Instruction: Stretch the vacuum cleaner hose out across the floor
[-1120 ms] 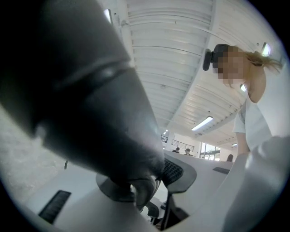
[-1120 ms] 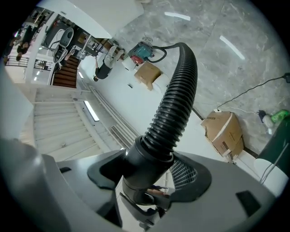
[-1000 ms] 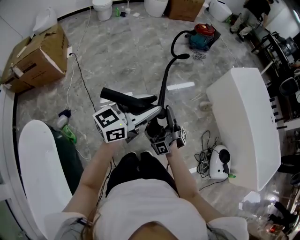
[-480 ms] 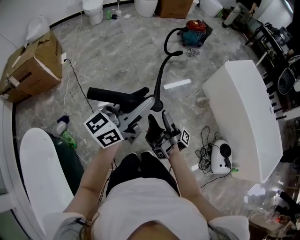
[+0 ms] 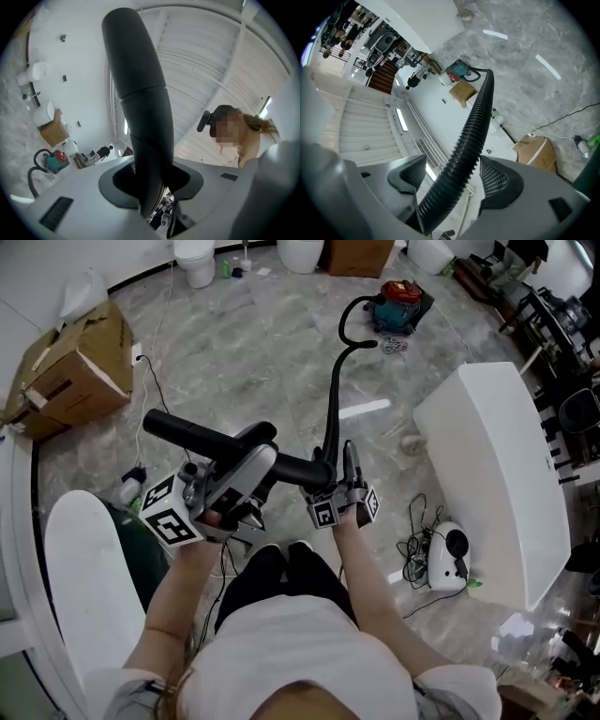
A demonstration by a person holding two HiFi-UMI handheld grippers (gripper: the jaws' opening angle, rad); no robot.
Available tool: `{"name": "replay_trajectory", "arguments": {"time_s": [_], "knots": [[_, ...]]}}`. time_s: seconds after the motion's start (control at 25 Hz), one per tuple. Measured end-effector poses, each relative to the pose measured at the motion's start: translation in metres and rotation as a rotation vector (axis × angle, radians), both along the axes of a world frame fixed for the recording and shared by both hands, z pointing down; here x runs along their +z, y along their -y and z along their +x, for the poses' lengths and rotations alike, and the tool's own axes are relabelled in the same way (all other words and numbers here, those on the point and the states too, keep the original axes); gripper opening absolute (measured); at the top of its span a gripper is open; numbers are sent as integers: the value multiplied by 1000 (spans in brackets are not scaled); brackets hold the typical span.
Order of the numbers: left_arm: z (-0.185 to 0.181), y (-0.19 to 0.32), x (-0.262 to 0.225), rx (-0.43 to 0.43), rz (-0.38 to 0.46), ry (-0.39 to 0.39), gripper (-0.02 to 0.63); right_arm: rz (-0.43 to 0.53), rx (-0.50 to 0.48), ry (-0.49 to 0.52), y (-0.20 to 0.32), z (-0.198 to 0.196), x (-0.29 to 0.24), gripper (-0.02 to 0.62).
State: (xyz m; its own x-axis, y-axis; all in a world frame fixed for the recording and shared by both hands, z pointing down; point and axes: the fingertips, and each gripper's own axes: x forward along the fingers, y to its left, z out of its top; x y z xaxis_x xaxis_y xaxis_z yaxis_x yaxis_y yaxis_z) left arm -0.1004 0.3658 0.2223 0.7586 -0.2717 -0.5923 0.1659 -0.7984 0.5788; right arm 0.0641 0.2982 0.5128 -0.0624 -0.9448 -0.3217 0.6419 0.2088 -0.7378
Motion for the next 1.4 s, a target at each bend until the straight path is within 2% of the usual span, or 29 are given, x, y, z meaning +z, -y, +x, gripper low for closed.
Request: {"name": "replay_trajectory", "arguments": {"time_s": [0.2,0.28,0.36,0.48,0.52,0.6,0.68,0.76,0.84,0.92,1.0,1.12,1.2,1.4], "knots": [[8,-5,-14,26,-20,-68,146,83,-89,-30,21,14,-19,334],[-1,-7,-17,38,-24,-88,147,105,-89,-20,18,8,-24,267],[-10,-6,-15,46,-37,-101,147,110,-76,-30,14,8,-27,247],[-21,4,9,59,-152,-122,149,91,-19,-43,8,29,-24,229],[-24,6,25,59,-195,-101,149,84,13,-39,6,39,-26,224],[-23,0,60,63,-238,22,177,72,67,-52,3,60,-32,215],[-11,-22,97,115,-237,212,232,62,92,-105,-3,88,-37,210],[4,-53,131,245,-217,372,272,52,113,-148,-10,117,-37,207],[8,-82,159,367,-199,462,272,42,141,-182,-15,140,-39,204],[5,-99,184,430,-216,513,271,14,138,-274,-19,155,-42,204],[-3,-105,199,432,-238,544,270,-27,112,-429,-20,162,-46,204],[-11,-99,209,364,-230,593,270,-84,82,-647,-20,172,-50,202],[-14,-90,212,318,-216,625,270,-108,24,-822,-20,167,-51,201],[-8,-64,206,246,-182,625,270,-77,-72,-1220,-21,129,-63,201]]}}
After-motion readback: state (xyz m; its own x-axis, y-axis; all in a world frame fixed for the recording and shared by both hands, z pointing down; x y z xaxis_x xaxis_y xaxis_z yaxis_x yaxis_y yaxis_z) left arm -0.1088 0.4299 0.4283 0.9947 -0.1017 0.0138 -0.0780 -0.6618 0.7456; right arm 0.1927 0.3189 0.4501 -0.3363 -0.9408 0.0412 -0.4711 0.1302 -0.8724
